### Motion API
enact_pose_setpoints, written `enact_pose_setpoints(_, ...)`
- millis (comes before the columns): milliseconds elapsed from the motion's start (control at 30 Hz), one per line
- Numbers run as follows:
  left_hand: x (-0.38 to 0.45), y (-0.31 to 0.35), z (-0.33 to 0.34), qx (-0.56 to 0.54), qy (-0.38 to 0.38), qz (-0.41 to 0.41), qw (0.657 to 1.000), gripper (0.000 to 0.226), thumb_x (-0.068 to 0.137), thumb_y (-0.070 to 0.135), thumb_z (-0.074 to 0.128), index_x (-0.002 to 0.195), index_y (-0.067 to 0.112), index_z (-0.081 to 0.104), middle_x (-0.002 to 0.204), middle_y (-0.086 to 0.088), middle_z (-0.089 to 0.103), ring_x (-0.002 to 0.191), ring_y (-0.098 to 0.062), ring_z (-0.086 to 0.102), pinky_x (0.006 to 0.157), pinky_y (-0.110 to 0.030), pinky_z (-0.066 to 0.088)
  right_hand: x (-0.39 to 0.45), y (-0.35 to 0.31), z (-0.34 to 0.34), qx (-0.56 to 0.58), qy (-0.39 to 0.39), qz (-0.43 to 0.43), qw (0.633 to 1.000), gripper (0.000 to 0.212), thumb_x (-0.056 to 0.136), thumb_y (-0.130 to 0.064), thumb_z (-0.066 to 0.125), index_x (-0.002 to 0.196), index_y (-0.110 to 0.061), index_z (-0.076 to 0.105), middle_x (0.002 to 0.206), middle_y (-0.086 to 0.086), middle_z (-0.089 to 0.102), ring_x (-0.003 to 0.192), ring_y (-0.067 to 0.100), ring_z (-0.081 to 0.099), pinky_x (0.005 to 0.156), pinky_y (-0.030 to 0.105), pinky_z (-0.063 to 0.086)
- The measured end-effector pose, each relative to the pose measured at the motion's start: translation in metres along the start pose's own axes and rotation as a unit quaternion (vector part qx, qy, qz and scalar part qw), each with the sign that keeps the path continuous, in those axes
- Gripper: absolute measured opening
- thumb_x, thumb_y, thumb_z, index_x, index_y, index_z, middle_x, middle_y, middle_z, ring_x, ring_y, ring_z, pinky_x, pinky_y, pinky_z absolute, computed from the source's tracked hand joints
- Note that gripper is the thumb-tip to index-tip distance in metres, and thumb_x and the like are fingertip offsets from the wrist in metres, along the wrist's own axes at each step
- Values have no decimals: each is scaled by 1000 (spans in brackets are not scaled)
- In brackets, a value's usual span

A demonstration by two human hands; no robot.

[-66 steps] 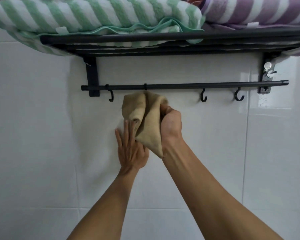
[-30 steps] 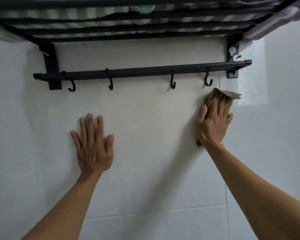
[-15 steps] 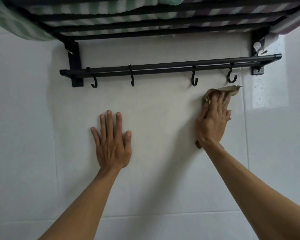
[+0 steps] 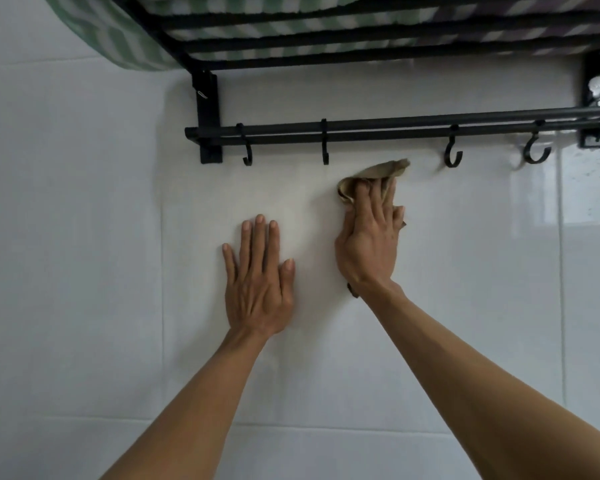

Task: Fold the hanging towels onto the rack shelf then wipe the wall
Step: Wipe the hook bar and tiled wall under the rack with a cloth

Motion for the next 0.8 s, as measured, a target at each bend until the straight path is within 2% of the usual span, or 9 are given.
enact_pose_setpoints(100,-1,-11,-2,4,4,-5,1000,62,106,39,23,161,15,10,169,-6,3,156,-20,-5,124,-53,-2,-4,-18,17,3,-41,-65,997,53,106,-22,30,158,-13,30,169,6,14,157,22,-1,124,40,-8)
enact_pose_setpoints(233,-5,-29,-4,-9,5,-9,1000,61,106,38,23,161,14,8,169,-6,3,156,-19,-4,124,-52,-3,-2,-37,35,-19,-112,-172,979,53,105,-23,33,157,-13,33,167,7,20,156,23,1,126,48,-2)
enact_pose_setpoints(433,-13,-48,-5,-19,3,-1,1000,62,107,39,16,160,9,8,168,-5,5,156,-17,-2,124,-50,-4,8,-57,52,-72,-219,-317,920,53,108,-26,36,159,-19,26,168,3,15,156,21,1,125,48,-2)
enact_pose_setpoints(567,-19,-50,-4,-29,34,-19,999,60,106,34,22,159,5,15,167,-5,6,155,-17,3,125,-48,-5,-11,-50,59,-73,-202,-365,906,52,105,-22,44,156,-18,36,165,2,26,156,21,10,125,49,5)
enact_pose_setpoints(667,-25,-55,-3,-33,47,-11,998,58,106,30,23,157,2,22,165,-14,18,155,-21,9,125,-50,0,-34,-41,59,-74,-187,-401,894,50,104,-22,48,153,-16,42,163,3,33,154,21,17,124,47,8)
enact_pose_setpoints(800,-33,-62,-2,-48,57,-1,997,58,104,24,28,158,3,20,166,-12,19,155,-21,8,125,-49,1,-66,-27,58,-70,-160,-419,891,48,100,-17,54,147,-12,52,157,6,44,150,25,31,122,46,15)
Point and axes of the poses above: each hand's wrist, its own x-axis towards the middle knuckle, its own z-axis out of the palm, y = z × x, the point moved 2 cm from there along x, towards the middle knuckle
